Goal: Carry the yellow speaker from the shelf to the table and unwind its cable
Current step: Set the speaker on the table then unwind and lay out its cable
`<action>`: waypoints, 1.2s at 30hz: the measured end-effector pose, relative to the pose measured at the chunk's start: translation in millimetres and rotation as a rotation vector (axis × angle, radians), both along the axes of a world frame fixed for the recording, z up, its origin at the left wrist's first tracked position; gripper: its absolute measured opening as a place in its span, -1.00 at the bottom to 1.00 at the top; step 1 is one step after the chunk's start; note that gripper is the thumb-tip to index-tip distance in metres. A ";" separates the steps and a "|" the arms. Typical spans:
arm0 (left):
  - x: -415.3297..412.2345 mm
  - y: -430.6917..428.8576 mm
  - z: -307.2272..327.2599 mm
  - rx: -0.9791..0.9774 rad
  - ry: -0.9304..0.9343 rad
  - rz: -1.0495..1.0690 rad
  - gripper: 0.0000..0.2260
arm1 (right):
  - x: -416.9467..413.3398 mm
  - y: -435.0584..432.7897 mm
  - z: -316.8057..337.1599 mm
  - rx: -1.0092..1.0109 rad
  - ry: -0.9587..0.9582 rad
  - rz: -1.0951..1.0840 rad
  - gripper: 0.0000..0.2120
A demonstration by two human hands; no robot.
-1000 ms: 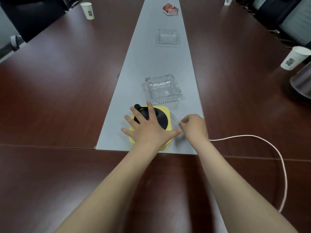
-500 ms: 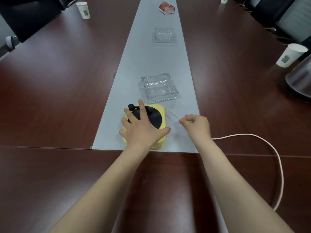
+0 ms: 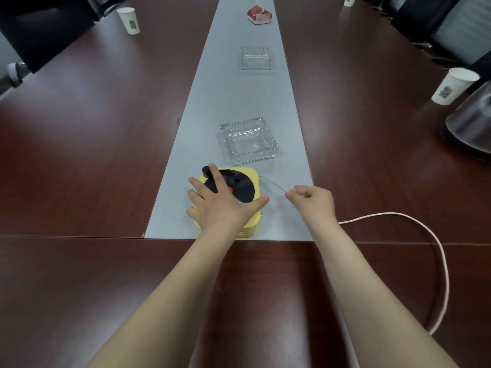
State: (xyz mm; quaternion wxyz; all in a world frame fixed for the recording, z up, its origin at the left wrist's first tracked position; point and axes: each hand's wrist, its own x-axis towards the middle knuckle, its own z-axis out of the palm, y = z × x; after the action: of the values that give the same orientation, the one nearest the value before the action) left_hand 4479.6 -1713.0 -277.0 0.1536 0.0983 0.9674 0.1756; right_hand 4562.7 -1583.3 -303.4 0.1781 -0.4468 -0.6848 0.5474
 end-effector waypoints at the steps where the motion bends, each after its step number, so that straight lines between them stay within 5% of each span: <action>1: -0.3 0.4 0.1 0.001 -0.003 0.007 0.17 | 0.1 -0.3 0.4 -0.002 0.003 -0.007 -0.78; 7: -3.1 2.2 2.2 0.030 -0.020 0.042 0.16 | 1.6 1.8 5.4 0.020 0.028 -0.036 -0.76; 12: -2.0 3.7 4.4 0.022 0.015 0.033 0.12 | 5.1 7.2 9.6 0.096 0.017 -0.088 -0.94; 20: -8.7 -4.6 11.7 0.120 -0.024 0.103 0.12 | 31.2 21.5 20.1 0.207 -0.012 -0.239 -0.84; 36: -7.7 -3.4 8.6 0.006 0.042 0.062 0.11 | 146.1 10.0 45.9 -0.131 0.065 -0.261 -0.90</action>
State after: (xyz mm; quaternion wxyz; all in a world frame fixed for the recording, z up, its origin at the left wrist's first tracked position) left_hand 4472.0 -1716.4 -268.4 0.1276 0.0722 0.9725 0.1809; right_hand 4708.8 -1573.3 -257.5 0.2401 -0.5247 -0.5779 0.5771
